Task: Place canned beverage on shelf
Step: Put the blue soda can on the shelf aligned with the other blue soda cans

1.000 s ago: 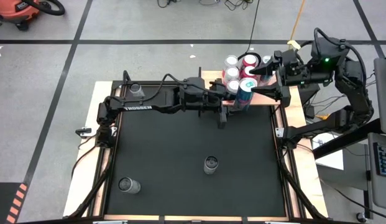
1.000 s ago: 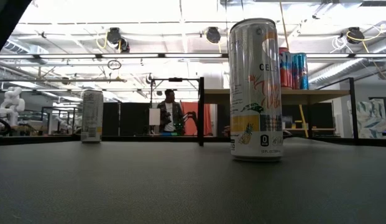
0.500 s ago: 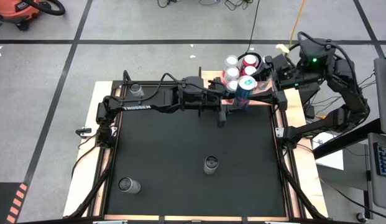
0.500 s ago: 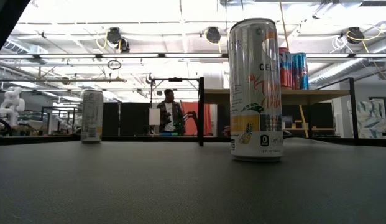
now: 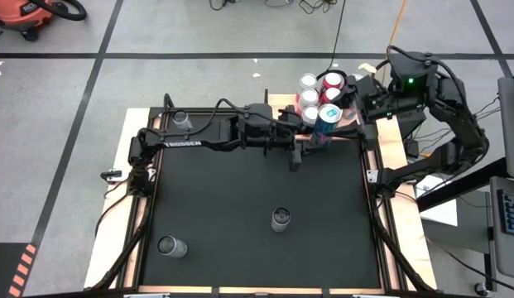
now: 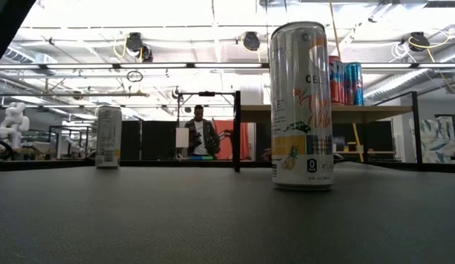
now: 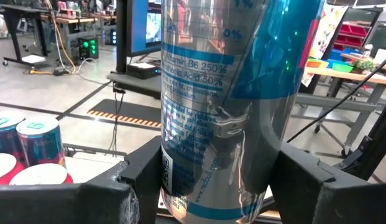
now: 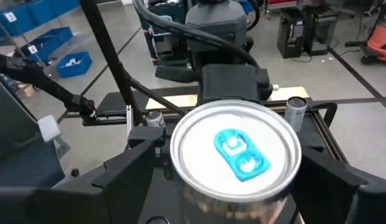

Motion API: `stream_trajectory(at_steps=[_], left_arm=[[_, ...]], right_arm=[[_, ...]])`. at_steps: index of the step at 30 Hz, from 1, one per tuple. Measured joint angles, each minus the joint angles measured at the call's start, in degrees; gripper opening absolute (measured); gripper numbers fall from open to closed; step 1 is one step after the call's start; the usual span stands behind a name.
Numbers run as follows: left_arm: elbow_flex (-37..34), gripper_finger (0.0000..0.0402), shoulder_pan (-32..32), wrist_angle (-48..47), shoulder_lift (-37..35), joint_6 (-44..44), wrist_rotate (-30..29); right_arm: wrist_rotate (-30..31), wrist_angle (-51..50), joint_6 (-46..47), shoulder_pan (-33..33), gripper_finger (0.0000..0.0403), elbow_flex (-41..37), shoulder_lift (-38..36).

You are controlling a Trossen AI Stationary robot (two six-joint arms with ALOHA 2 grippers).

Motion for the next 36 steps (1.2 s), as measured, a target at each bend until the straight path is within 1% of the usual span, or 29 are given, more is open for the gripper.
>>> stream_trajectory(at_steps=[5, 11, 17, 20, 26, 29, 32, 36], left_arm=[[0.0, 0.0231, 0.0, -0.2, 0.0, 0.0, 0.1], [0.0, 0.0231, 0.0, -0.2, 0.0, -0.1, 0.1], [0.0, 0.0231, 0.0, -0.3, 0.0, -0.1, 0.4], [0.0, 0.0231, 0.0, -0.5, 0.0, -0.1, 0.4], [0.0, 0.0231, 0.0, -0.4, 0.0, -0.3, 0.4], [0.0, 0.0231, 0.0, -0.7, 0.0, -0.3, 0.4], [0.0, 0.0231, 0.0, -1.4, 0.0, -0.3, 0.4], [0.0, 0.0231, 0.0, -1.4, 0.0, -0.3, 0.5]], right_arm=[[0.1, 1.7, -0.7, 0.1, 0.0307, 0.0, 0.8], [0.4, 1.6, -1.6, 0.1, 0.0271, 0.0, 0.0], [2.1, 0.5, -2.0, 0.1, 0.0241, 0.0, -0.9], [2.9, -0.4, -2.1, 0.1, 0.0242, 0.0, -1.1], [4.6, -1.1, -2.8, 0.1, 0.0274, 0.1, -1.1], [4.6, -0.8, -2.9, 0.1, 0.0281, 0.1, -1.2], [4.5, -0.8, -2.7, 0.1, 0.0274, 0.1, -1.3], [4.3, -1.2, -2.3, 0.1, 0.0248, 0.1, -1.3]])
